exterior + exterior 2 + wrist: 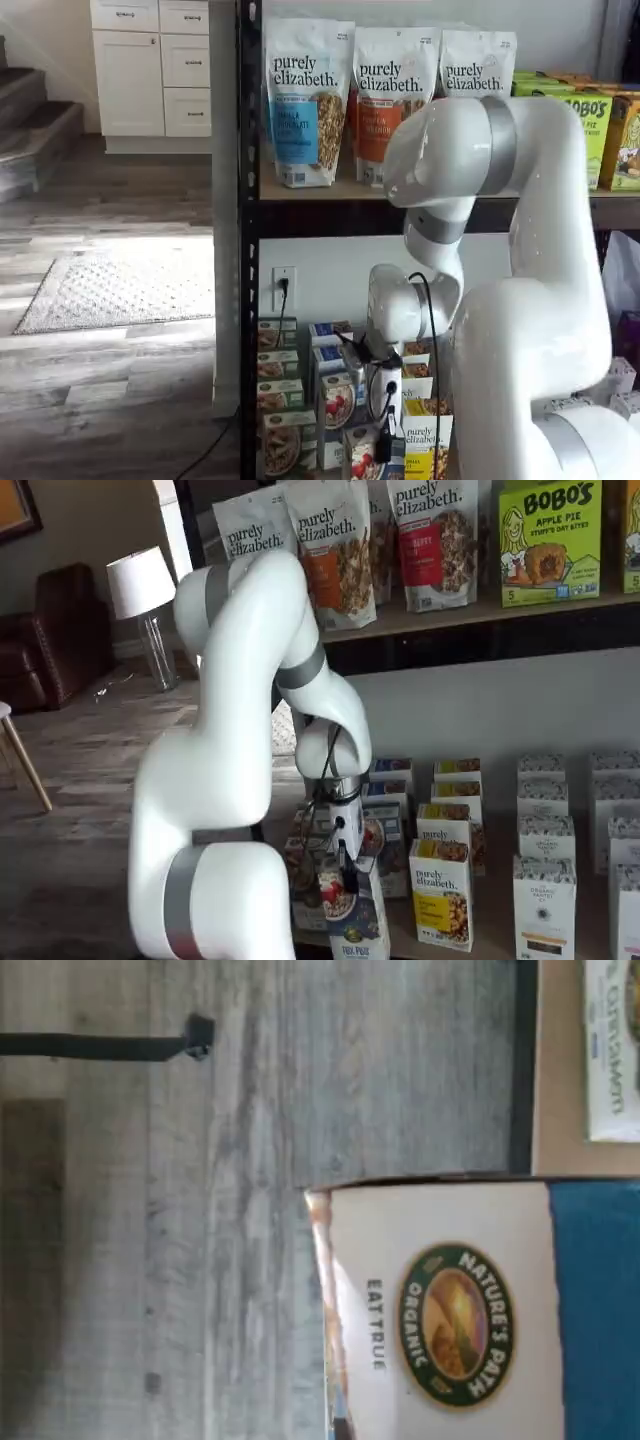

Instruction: Pick up the blue and white box that is on the bottom shelf, the second box from the left

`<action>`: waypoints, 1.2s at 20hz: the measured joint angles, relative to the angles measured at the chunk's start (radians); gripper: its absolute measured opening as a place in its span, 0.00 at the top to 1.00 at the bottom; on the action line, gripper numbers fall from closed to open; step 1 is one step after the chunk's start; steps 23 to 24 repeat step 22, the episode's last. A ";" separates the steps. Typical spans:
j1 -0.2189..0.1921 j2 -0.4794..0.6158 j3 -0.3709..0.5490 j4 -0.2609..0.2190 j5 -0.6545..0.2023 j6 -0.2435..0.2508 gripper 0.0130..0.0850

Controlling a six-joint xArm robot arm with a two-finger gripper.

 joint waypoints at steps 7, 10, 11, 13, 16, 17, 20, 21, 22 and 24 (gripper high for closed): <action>0.011 -0.158 0.169 0.004 -0.034 0.007 0.56; 0.018 -0.240 0.236 0.002 -0.030 0.015 0.56; 0.020 -0.267 0.255 -0.002 -0.027 0.021 0.56; 0.024 -0.327 0.296 -0.020 -0.013 0.042 0.56; 0.028 -0.403 0.343 -0.041 0.011 0.066 0.56; 0.029 -0.427 0.357 -0.045 0.018 0.070 0.56; 0.031 -0.491 0.387 -0.044 0.054 0.071 0.56; 0.032 -0.510 0.394 -0.040 0.067 0.068 0.56; 0.032 -0.523 0.401 -0.038 0.072 0.067 0.56; 0.032 -0.523 0.401 -0.038 0.072 0.067 0.56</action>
